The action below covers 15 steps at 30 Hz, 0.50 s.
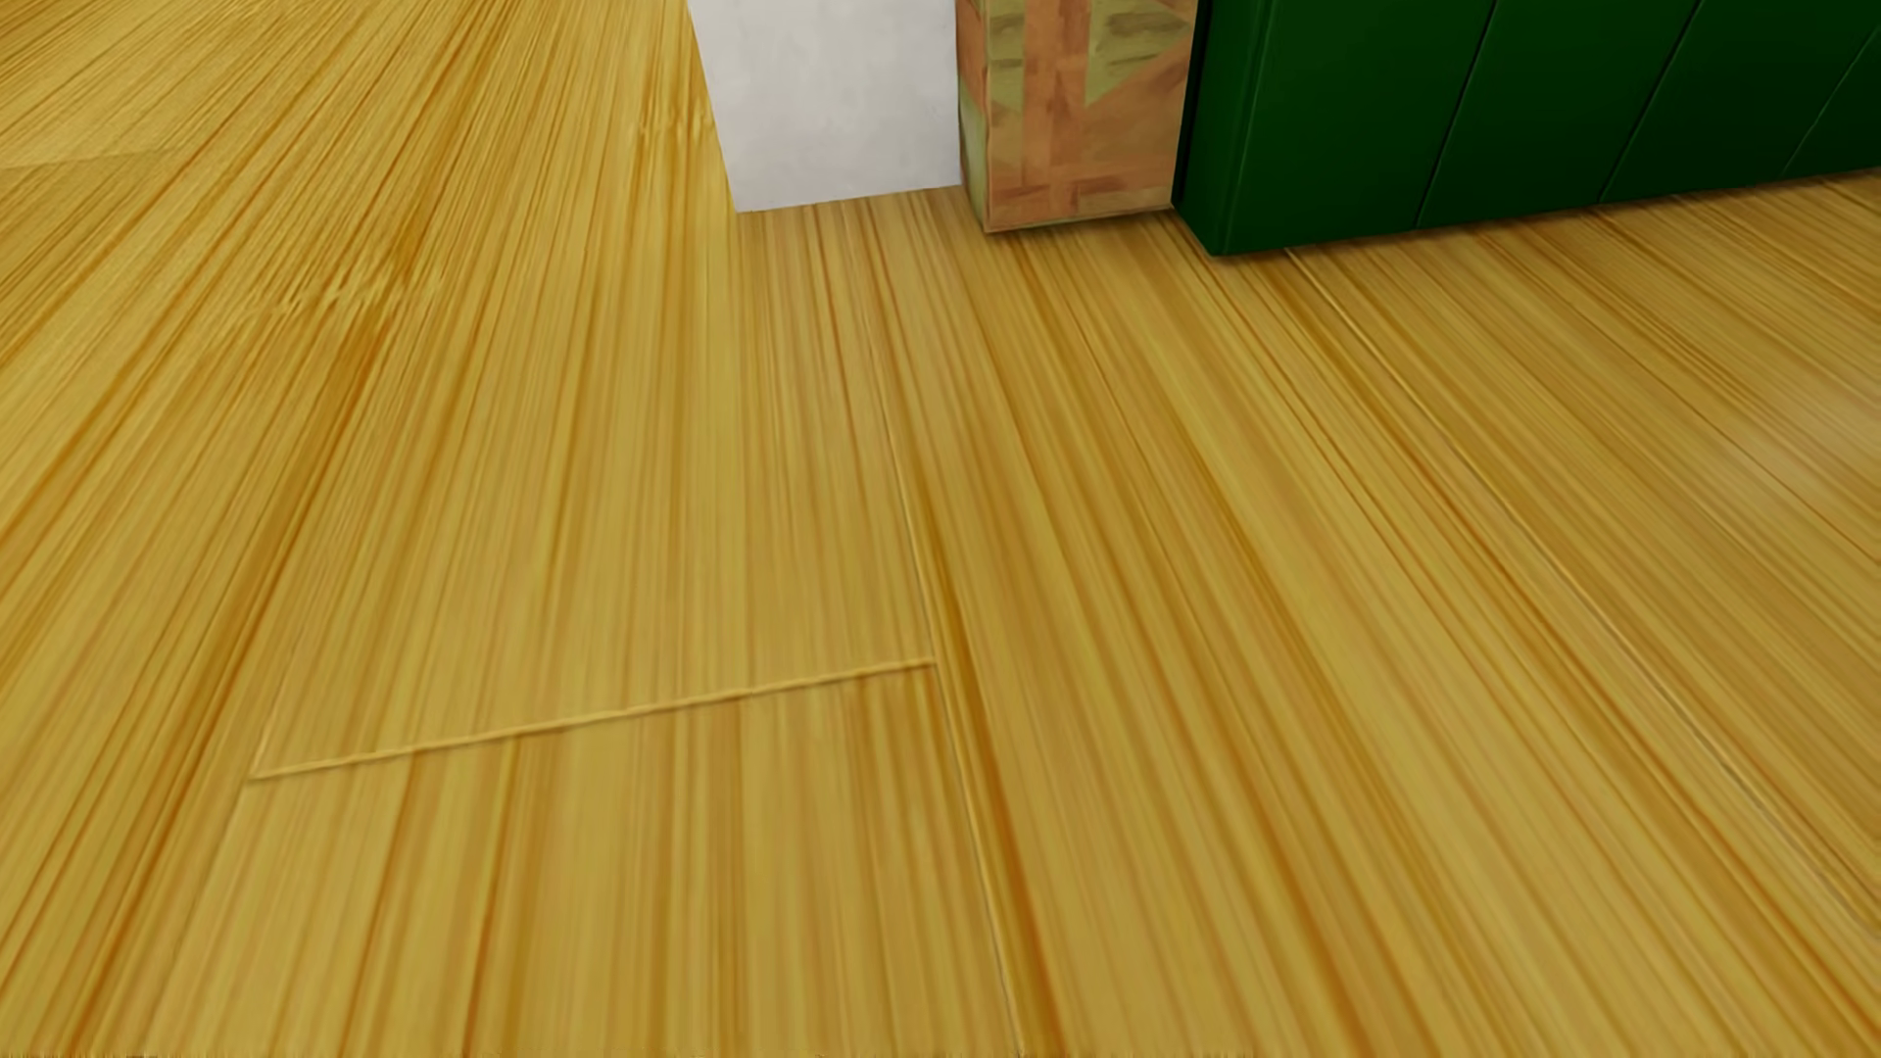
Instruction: Wait
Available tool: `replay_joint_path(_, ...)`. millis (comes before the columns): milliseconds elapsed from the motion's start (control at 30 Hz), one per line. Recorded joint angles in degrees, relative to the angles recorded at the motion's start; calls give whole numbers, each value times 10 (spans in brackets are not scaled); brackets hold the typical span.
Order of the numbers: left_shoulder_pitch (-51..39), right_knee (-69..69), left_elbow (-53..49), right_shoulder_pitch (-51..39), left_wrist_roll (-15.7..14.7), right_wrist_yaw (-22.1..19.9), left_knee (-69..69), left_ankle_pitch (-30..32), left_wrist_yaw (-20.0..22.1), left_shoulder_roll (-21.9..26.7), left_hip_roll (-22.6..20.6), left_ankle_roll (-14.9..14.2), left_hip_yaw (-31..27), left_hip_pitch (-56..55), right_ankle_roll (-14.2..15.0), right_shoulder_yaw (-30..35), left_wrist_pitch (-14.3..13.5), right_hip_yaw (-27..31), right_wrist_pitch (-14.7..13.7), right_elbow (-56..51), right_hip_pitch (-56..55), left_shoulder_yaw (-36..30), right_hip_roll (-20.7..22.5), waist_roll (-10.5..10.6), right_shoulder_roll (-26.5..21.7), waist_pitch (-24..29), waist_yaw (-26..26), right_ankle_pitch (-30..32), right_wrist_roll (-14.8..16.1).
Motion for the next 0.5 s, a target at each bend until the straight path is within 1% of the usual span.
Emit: replay_joint_path(500,-9,-1,-5,-11,0,0,1,4,0,0,5,0,0,-1,0,-1,0,0,0,-2,1,-12,6,-2,4,9,-4,-3,0)
